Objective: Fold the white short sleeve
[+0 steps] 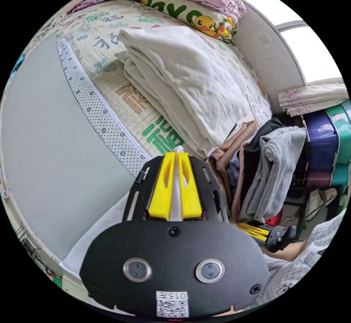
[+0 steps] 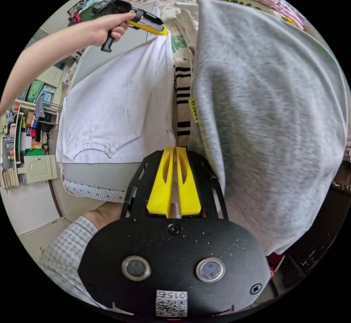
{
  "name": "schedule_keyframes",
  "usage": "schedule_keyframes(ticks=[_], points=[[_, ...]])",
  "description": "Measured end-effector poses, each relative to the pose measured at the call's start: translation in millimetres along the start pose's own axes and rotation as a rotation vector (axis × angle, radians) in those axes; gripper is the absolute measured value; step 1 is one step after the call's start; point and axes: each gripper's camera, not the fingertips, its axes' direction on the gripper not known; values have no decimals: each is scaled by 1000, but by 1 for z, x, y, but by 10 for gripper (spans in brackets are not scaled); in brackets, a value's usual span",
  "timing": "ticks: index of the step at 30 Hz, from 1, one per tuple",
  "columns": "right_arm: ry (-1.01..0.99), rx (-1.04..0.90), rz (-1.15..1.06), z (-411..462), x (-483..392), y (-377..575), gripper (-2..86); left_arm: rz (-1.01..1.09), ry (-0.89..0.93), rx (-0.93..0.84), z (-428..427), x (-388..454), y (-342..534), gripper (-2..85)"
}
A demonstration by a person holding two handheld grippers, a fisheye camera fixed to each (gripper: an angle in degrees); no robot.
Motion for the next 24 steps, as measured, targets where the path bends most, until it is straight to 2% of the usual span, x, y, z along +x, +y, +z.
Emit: schedule_keyframes(ticks=[6, 13, 20, 24], points=[[49, 61, -63, -56, 4, 29, -7, 23, 217, 166, -47, -4, 19, 0], [-99, 102, -234, -98, -63, 58, -7, -3, 341, 273, -107, -41, 73, 0], [-410, 50, -477, -78, -186, 86, -6, -38, 295, 307, -184, -112, 177, -1], [-555, -4, -578, -47, -270, 95, -5, -180, 243, 347, -218, -175, 254, -2]])
